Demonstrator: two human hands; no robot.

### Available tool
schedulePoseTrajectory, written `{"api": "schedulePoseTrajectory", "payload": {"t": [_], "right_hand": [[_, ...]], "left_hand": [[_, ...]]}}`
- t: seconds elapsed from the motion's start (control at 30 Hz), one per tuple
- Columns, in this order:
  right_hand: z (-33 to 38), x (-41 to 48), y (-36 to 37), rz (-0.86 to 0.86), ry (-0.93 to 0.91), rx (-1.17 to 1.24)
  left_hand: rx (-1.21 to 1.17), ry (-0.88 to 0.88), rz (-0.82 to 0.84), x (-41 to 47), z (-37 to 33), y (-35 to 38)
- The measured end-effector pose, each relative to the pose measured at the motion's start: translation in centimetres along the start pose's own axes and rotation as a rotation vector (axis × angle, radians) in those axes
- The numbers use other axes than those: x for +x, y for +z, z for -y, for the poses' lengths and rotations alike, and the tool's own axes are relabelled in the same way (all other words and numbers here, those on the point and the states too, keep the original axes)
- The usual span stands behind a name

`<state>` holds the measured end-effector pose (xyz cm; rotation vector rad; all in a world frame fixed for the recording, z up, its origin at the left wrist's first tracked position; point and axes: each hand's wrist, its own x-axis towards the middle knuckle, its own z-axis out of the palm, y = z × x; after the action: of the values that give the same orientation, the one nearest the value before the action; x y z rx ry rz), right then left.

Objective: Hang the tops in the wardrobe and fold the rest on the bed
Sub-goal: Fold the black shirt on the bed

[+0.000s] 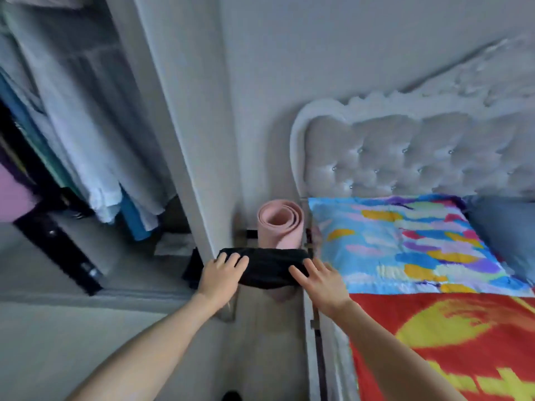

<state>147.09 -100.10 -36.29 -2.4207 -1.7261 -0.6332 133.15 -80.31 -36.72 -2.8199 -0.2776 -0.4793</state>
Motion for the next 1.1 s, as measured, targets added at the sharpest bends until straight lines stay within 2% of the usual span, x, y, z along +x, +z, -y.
{"api": "schedulePoseTrajectory", "payload": {"t": [0.07,0.2,0.33,0.4,0.53,0.77,0.83,1.0,1.1], "right_hand": [[3.3,4.0,-0.8,-0.037,-0.089,0.002],[8.6,9.8,-0.4,0.011,-0.291,-0.020],[15.6,15.3,1.3,0.042,-0.403,-0.014],[19.1,17.2,2.4,0.078,-0.438,0.012],[27.2,22.7,5.6,0.060,-0.481,0.081],[34.9,27.9,10.7,0.227,-0.433,0.185],[35.5,28.6,12.6,0.285,-0.409,0.218],[36.2,31.1,19.7,0.445,-0.338,0.270],[36.3,33.2,25.1,0.527,-0.320,0.270]], "left_hand": [[0.008,-0.154,0.050,-3.1,3.9,-1.4],[-0.013,-0.303,0.093,-7.9,10.1,-2.1],[0.026,-0.314,0.090,-12.9,17.3,-1.2],[0.073,-0.297,0.036,-15.1,20.7,-0.3],[0.093,-0.322,0.080,-20.0,29.2,2.2],[-0.003,-0.414,0.159,-24.0,37.1,7.3],[-0.012,-0.372,0.131,-24.2,38.2,9.3],[-0.091,-0.373,0.253,-22.8,41.0,16.1],[-0.108,-0.360,0.249,-21.6,43.3,21.1]]}}
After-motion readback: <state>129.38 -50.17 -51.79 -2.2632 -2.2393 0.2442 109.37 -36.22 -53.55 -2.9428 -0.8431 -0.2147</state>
